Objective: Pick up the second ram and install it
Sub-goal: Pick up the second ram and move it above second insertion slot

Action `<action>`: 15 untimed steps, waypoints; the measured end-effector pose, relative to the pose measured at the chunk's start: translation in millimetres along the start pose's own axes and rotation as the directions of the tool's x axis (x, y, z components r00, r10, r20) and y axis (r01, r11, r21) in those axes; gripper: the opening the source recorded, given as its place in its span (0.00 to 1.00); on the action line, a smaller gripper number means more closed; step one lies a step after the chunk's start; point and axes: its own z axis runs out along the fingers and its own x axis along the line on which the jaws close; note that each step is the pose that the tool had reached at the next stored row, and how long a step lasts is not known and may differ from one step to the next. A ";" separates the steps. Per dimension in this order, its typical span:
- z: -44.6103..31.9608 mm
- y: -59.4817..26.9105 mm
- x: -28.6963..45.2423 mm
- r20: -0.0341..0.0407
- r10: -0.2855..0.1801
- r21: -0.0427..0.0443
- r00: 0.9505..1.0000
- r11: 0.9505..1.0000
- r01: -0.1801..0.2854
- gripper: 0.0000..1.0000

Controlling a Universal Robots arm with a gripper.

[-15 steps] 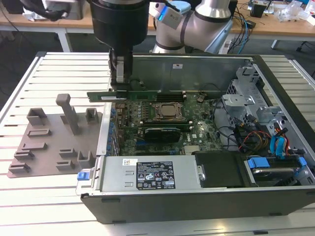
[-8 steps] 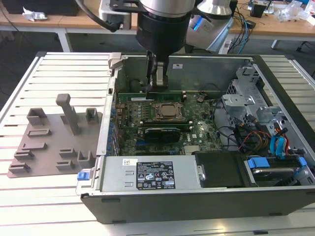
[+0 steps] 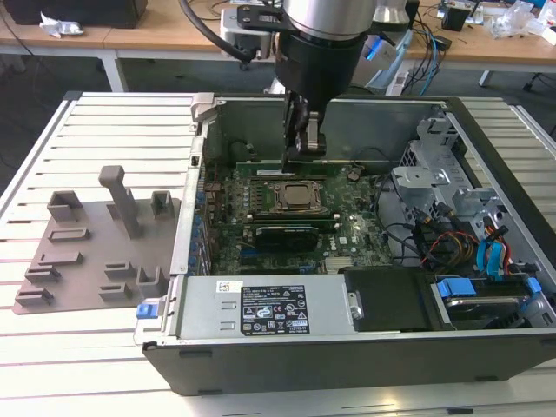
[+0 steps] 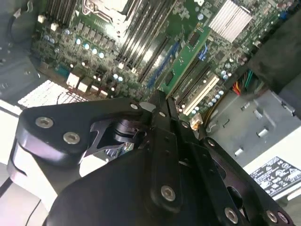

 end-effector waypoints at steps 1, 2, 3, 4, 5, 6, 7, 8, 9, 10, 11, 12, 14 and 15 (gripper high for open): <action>1.7 -3.0 -2.6 0.000 0.000 0.000 1.000 1.000 0.000 0.13; 3.2 -6.0 -5.5 0.000 0.000 -0.001 1.000 1.000 0.000 0.13; 4.2 -8.2 -7.8 0.000 0.000 -0.001 1.000 1.000 0.000 0.13; 5.1 -10.0 -9.9 0.000 0.000 -0.002 1.000 1.000 0.000 0.13; 6.4 -12.6 -12.9 0.000 0.000 -0.002 1.000 1.000 0.000 0.13; 8.3 -14.8 -15.9 0.000 0.000 -0.002 1.000 1.000 0.000 0.13; 9.2 -18.5 -17.3 0.000 0.000 -0.003 1.000 1.000 0.000 0.13; 9.8 -24.2 -18.5 0.000 0.000 -0.003 1.000 1.000 0.000 0.13; 10.0 -29.2 -19.6 0.000 0.000 -0.004 1.000 1.000 0.000 0.13; 9.9 -30.5 -19.6 0.000 0.000 -0.004 1.000 1.000 0.000 0.13; 9.9 -30.5 -19.6 0.000 0.000 -0.004 1.000 1.000 0.000 0.13; 9.9 -30.7 -19.6 0.000 0.000 -0.004 1.000 1.000 0.000 0.13; 9.9 -30.8 -19.6 0.000 0.000 -0.004 1.000 1.000 0.000 0.13; 9.9 -31.0 -19.6 0.000 0.000 -0.004 1.000 1.000 0.000 0.13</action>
